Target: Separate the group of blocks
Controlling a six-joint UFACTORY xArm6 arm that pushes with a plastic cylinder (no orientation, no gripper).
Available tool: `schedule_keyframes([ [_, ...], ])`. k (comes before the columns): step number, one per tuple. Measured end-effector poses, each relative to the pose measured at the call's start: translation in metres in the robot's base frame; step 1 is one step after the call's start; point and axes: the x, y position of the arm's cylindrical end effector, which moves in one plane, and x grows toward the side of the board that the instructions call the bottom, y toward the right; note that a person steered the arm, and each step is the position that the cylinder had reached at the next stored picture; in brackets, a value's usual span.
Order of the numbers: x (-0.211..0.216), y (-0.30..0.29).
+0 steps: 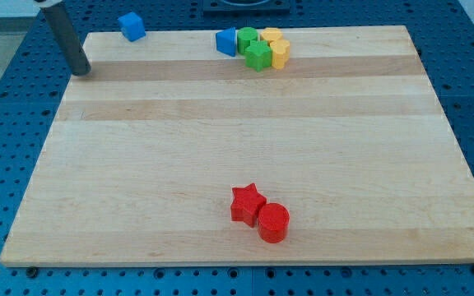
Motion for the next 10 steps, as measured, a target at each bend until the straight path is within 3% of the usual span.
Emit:
schedule_keyframes([
  [2, 0.033, 0.086],
  [4, 0.052, 0.284],
  [5, 0.033, 0.392],
  [7, -0.093, 0.413],
  [8, -0.114, 0.389],
  [10, -0.089, 0.299],
])
